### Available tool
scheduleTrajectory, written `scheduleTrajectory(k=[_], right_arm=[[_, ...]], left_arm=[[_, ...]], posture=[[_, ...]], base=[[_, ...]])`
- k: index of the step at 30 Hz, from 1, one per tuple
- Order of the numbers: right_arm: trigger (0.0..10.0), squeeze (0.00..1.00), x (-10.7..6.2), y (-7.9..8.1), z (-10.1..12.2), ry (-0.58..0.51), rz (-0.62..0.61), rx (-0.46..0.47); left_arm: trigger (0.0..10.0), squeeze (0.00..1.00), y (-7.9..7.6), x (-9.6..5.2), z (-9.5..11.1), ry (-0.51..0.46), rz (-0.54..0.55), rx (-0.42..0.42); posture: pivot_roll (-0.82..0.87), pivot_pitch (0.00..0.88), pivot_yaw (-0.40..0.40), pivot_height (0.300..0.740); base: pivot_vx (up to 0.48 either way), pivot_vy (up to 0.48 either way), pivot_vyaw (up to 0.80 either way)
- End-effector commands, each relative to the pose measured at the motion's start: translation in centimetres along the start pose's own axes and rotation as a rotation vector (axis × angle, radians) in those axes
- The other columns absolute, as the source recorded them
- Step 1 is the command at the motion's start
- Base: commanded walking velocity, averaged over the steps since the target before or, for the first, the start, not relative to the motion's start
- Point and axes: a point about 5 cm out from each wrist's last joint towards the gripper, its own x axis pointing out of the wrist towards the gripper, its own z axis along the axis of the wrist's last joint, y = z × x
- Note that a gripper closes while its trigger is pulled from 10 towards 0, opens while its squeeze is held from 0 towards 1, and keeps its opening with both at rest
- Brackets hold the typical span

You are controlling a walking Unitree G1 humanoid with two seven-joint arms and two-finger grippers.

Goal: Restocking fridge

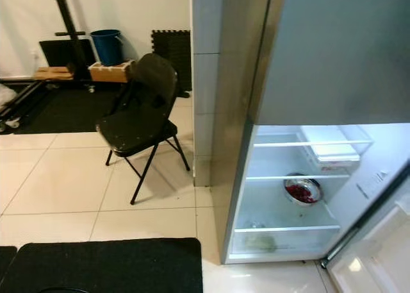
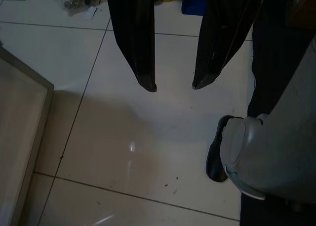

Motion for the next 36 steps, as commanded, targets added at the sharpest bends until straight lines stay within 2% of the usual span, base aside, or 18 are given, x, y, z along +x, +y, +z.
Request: scheduleTrajectory(k=[1, 7, 36], right_arm=[[10.0, 0.00, 0.02, 0.01, 0.23, -0.009, 0.004, 0.011], [10.0, 0.00, 0.02, 0.36, 0.02, -0.006, 0.014, 0.019], [10.0, 0.00, 0.00, 0.33, -0.21, 0.001, 0.017, 0.022]], left_arm=[[10.0, 0.00, -0.14, 0.02, 0.31, -0.016, -0.010, -0.006], [10.0, 0.00, -0.50, 0.05, 0.19, -0.012, -0.027, -0.033], [10.0, 0.00, -0.83, 0.08, 0.23, -0.014, -0.039, -0.027]], posture=[[-0.02, 0.000, -0.011, 0.740], [-0.03, 0.000, -0.009, 0.740], [-0.03, 0.000, -0.010, 0.740]], base=[[0.000, -0.416, 0.00], [0.000, -0.430, 0.00], [0.000, -0.424, 0.00]])
